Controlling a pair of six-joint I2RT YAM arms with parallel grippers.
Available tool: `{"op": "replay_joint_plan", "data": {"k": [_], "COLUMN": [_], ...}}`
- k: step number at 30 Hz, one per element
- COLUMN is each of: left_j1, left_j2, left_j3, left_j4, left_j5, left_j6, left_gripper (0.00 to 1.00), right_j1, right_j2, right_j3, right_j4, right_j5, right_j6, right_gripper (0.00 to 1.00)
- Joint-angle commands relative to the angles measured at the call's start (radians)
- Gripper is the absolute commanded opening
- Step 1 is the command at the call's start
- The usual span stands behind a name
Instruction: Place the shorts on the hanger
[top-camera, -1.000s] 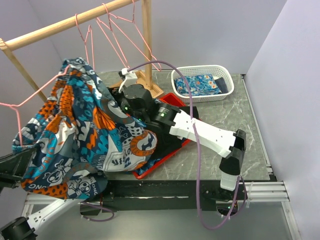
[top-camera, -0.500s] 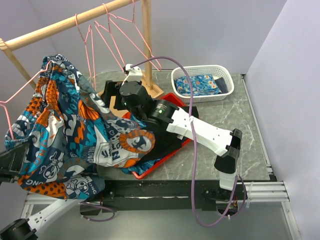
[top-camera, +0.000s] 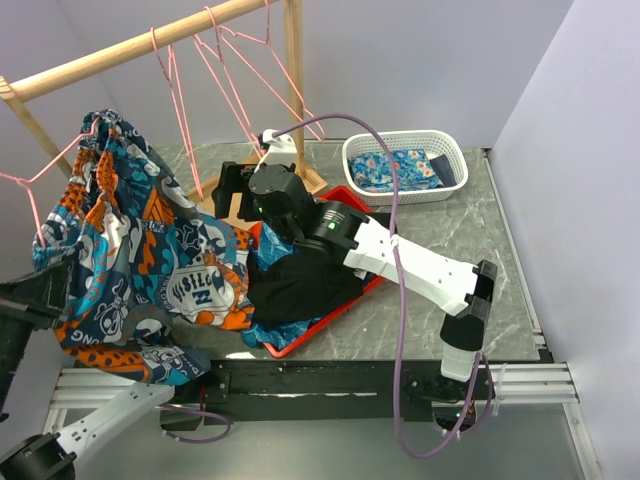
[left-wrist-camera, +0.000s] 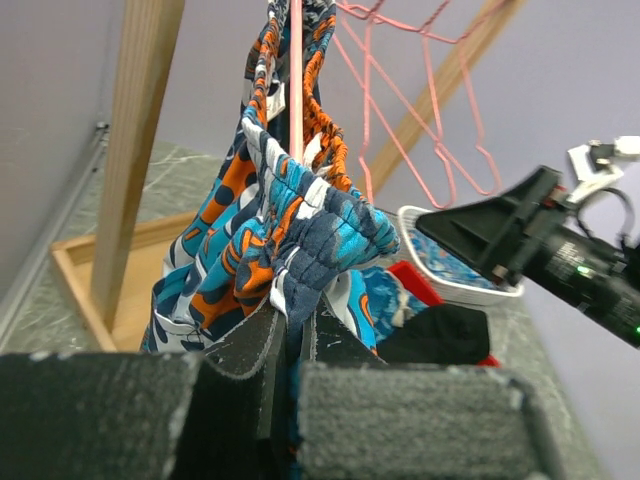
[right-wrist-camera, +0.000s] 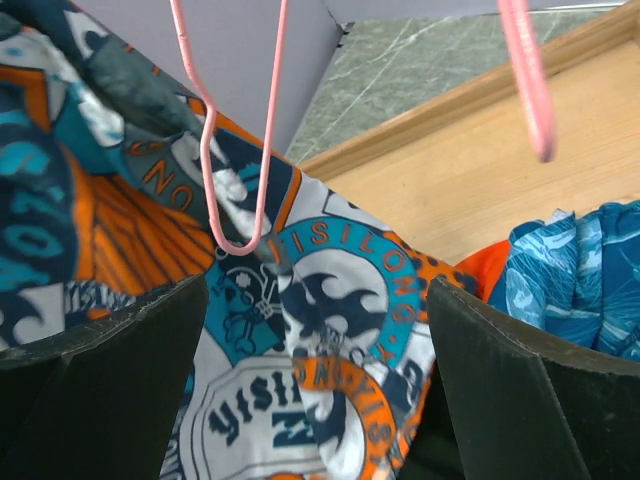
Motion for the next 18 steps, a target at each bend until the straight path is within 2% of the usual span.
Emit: {"op": "replay_joint_plan", "data": {"k": [1,8,18], "left_j1": [0.019,0.036,0.039], "left_j2": [0.079,0.205,0.39], "left_j3": [-0.002,0.028,0.128], "left_j4": [0.075,0.118,0.153], "left_j5": [-0.065,-0.172,-0.267], "left_j6": [0.021,0.052,0.173], "left_gripper": [0.01,0.01,0.01], "right_j1": [-0.004,-0.004,-0.004], "right_j2": [-0.092,-0.135,-0.223], "right_j3": [-0.021,-0.047,-0.113], "right_j4": [0.037,0.037,0.038], "right_j5": [0.001,-0.023,-0.023], "right_j6": [0.0,-0.001,-0.018], "right_gripper": [0.97,0.97,0.97]}}
